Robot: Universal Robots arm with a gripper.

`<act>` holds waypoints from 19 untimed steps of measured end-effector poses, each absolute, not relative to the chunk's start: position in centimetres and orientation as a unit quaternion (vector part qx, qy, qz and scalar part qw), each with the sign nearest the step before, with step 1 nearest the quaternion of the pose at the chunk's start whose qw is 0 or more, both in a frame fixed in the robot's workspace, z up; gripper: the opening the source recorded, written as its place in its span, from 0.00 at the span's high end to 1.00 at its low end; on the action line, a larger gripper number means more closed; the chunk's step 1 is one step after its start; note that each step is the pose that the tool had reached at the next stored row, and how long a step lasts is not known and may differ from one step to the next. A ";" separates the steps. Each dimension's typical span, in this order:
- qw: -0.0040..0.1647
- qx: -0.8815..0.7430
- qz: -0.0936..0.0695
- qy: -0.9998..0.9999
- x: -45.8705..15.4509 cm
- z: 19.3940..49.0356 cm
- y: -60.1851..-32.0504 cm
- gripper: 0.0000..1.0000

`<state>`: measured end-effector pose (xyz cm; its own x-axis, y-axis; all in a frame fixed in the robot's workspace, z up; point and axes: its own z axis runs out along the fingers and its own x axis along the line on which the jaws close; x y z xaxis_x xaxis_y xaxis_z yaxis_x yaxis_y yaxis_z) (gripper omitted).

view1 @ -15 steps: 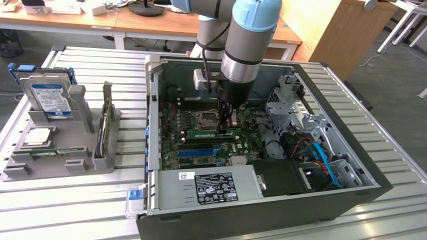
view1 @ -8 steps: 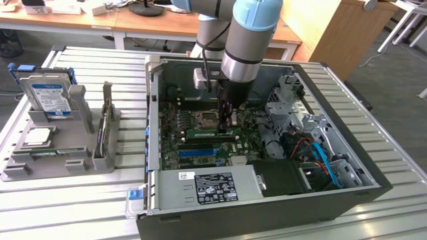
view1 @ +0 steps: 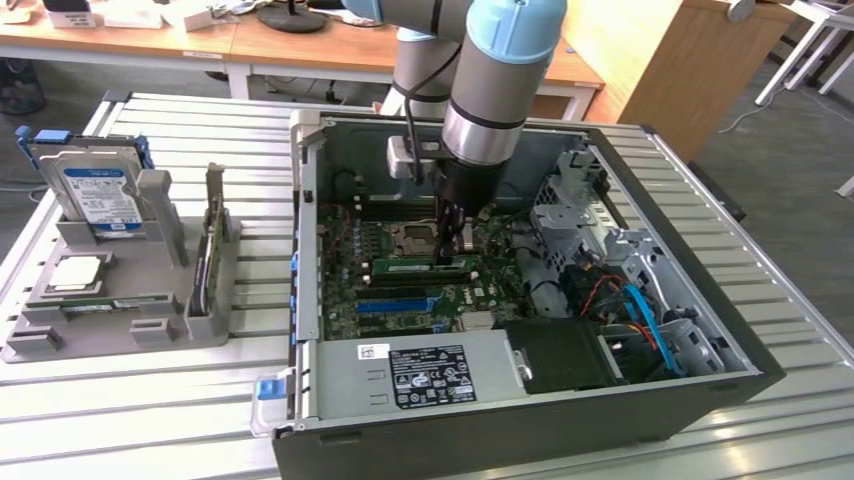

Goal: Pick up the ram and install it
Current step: 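Insert the ram into the slot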

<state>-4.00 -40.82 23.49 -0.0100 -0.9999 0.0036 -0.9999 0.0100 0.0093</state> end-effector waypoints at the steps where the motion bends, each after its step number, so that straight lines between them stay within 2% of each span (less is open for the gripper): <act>1: 0.005 0.704 -0.002 -0.711 -4.0 23.5 -40.8 0.88; 19: 0.004 0.704 -0.002 -0.711 -4.0 23.6 -41.0 0.88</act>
<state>-3.98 -41.01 23.65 -0.0099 -0.9999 0.0027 -0.9999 0.0099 0.0093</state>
